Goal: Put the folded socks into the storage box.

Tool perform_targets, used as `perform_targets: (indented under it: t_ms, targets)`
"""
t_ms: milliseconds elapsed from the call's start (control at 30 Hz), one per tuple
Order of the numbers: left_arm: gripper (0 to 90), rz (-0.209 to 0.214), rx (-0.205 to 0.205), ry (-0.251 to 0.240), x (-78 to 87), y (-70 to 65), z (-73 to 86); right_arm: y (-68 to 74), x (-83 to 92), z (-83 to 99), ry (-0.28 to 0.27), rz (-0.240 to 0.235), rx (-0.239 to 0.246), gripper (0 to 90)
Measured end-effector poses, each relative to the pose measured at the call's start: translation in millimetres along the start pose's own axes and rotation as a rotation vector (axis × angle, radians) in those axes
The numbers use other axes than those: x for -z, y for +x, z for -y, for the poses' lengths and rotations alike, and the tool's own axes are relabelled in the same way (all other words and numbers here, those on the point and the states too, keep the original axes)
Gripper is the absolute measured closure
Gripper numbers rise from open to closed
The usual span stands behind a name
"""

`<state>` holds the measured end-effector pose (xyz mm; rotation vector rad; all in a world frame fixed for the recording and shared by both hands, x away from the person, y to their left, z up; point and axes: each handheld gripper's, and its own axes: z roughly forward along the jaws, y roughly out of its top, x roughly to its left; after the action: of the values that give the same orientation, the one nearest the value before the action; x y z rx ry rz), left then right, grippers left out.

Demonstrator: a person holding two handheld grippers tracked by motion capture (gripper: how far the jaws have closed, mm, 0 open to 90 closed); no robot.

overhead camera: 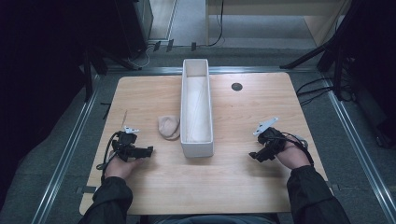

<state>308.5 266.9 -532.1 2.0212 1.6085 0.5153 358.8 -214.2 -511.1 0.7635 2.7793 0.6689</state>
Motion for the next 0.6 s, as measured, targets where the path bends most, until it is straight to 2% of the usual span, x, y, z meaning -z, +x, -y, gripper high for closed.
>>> perform_targets:
  t_ms: [33,67,133,200,233,267,333,433,567,600]
  targets:
    - [12.0,0.005,0.001,-0.024,6.0,-0.5,-0.6,0.0,-0.1,-0.1,-0.001,0.000,-0.002,17.6]
    - [17.8,0.012,0.015,-0.040,12.5,-2.1,-3.4,-0.2,-0.1,-0.3,0.000,-0.001,0.002,17.7]
    - [18.0,0.021,0.022,-0.037,15.1,-2.8,-5.1,-0.1,-0.1,-0.4,0.002,-0.004,0.007,17.7]
    - [26.8,0.012,0.036,-0.012,23.7,-6.6,-10.3,0.5,0.1,-0.4,0.002,-0.005,0.007,17.7]
    - [34.3,0.010,0.035,-0.013,26.6,-8.1,-12.1,0.8,0.2,-0.3,0.001,-0.006,0.005,17.6]
    - [38.0,0.013,0.028,-0.024,28.6,-9.4,-12.9,0.9,0.5,-0.3,0.000,-0.006,0.006,17.7]
    - [38.3,0.045,0.028,-0.017,30.6,-9.7,-15.2,0.9,0.5,-0.5,-0.007,-0.010,0.007,17.7]
    - [39.1,0.063,0.032,-0.005,30.6,-10.3,-15.6,0.8,0.1,-0.5,-0.008,-0.011,0.007,17.7]
    - [38.5,0.066,-0.017,0.024,30.4,-14.3,-14.5,0.8,0.9,-0.5,-0.011,-0.012,0.003,17.7]
    - [38.2,0.074,-0.016,0.036,30.2,-15.4,-14.7,0.5,0.9,-0.5,-0.011,-0.012,0.003,17.7]
